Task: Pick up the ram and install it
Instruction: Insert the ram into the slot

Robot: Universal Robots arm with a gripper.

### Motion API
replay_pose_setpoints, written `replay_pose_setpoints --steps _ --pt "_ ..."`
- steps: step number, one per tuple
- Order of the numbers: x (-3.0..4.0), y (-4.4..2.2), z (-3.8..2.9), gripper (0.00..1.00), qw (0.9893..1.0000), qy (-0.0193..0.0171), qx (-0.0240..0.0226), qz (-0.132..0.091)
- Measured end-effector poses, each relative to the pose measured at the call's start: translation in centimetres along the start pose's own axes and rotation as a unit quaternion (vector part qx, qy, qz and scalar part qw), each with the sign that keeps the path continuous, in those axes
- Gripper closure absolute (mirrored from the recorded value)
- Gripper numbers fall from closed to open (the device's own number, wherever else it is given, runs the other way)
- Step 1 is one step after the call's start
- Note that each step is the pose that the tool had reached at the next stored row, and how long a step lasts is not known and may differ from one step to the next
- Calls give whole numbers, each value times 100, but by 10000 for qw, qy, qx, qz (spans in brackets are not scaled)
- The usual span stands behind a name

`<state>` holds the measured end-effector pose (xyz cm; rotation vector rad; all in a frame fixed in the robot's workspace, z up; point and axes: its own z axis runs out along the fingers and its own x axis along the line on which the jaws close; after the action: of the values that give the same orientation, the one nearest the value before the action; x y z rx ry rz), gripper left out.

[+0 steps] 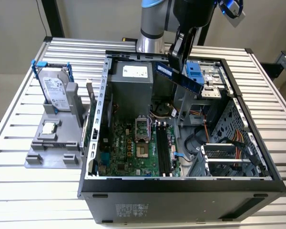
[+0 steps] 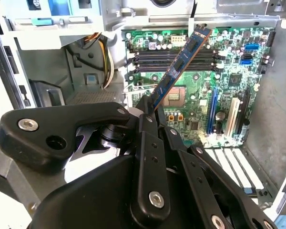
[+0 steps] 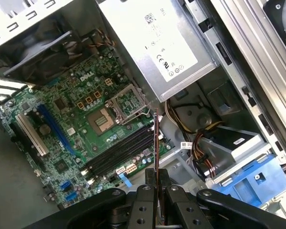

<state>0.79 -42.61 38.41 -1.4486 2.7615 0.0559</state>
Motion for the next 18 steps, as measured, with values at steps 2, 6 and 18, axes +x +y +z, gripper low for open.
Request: replay_pose_setpoints --steps 2,6,18 --pt "0 0 0 100 10000 0 1 29" --pt "0 0 0 100 10000 -2 3 88" --pt "0 0 0 100 9997 -5 10 261"
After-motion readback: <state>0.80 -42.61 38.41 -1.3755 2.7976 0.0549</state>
